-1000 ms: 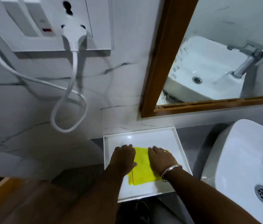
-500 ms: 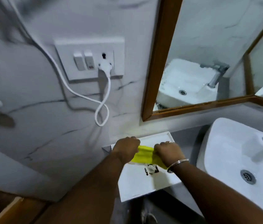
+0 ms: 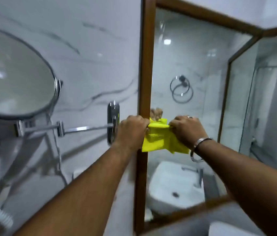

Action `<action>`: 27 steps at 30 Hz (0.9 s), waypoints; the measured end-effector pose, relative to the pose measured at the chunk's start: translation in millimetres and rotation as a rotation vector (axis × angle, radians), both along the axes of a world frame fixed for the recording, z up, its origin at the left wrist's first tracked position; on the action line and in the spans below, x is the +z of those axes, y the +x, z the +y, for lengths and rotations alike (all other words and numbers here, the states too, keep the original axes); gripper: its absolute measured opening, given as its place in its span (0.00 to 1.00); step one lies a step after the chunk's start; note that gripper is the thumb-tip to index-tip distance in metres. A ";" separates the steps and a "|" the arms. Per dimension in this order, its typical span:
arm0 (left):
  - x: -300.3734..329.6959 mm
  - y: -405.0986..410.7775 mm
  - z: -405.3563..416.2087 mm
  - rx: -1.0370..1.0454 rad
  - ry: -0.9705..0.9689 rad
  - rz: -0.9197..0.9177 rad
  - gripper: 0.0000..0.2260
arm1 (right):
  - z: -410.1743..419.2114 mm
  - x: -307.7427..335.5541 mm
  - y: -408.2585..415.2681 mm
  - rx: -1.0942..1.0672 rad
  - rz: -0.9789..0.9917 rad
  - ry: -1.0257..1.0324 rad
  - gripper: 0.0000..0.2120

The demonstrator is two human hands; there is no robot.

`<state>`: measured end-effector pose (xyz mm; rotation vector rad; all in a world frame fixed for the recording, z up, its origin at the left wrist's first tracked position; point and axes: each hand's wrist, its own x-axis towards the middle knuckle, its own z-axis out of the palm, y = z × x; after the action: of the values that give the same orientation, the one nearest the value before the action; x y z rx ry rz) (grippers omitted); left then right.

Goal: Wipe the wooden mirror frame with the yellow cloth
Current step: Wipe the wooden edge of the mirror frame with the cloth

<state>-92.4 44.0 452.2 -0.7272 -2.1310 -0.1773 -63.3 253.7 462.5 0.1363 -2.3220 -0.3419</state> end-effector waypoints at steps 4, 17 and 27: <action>82.7 -5.6 -5.3 -0.037 0.177 0.085 0.10 | 1.6 64.4 -3.6 0.200 0.037 -0.139 0.06; 318.0 -60.7 21.8 -0.016 0.421 0.519 0.13 | -2.5 276.2 -105.6 0.450 0.822 -0.104 0.21; 266.2 -84.2 -26.3 0.297 0.284 0.517 0.35 | 8.2 264.2 -111.5 0.559 0.342 0.070 0.41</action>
<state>-176.6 17.8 718.4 -0.2466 -1.6465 -0.1129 -174.8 261.9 726.7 0.6896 -1.8410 -0.1455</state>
